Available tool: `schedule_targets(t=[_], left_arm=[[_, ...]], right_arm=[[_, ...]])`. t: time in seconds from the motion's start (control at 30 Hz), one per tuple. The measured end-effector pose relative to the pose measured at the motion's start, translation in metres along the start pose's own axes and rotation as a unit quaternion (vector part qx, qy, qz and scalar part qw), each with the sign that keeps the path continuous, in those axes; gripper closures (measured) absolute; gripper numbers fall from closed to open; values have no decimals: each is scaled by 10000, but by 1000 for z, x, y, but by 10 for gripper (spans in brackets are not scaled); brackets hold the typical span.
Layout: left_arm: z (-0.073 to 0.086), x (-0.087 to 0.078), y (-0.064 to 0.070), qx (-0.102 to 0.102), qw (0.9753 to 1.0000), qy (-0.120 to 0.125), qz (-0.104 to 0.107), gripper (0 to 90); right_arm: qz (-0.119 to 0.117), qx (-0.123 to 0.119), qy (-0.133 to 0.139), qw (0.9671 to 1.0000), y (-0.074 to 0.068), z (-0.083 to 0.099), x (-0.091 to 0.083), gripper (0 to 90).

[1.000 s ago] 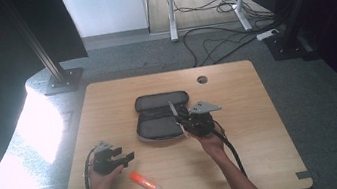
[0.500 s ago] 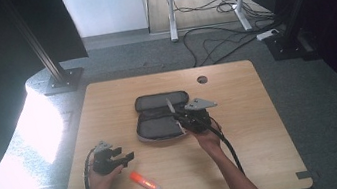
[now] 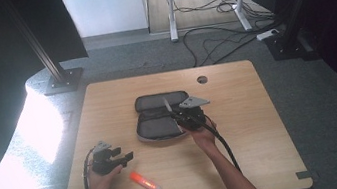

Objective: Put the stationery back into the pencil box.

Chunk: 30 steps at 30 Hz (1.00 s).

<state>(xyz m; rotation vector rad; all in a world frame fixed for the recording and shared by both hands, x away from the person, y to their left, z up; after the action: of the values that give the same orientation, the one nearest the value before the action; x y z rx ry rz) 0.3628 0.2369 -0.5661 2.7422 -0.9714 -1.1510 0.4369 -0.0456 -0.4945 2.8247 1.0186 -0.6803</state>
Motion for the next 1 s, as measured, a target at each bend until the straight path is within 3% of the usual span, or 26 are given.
schedule_targets(t=[0.4,1.0], left_arm=[[0,0,-1,-8,10000,-7,1,339],[1,1,-2,-21,10000,-18,8,339]], right_arm=[[56,70,-110,9999,5,5,13,787],[106,-128,-450,9988,1,14,41,786]])
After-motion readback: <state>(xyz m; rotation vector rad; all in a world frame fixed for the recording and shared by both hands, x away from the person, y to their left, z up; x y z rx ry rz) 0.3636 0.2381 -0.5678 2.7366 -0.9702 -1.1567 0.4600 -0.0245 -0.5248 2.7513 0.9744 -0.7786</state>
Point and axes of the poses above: each handheld gripper's, and its own axes: x roughly forward along the jaws, z roughly out of its underside, y roughly to its right, the point moved 5 cm from there along x, roughly forward along the jaws, and after that the axes turned 1 degree about z, right-handed, at the moved point
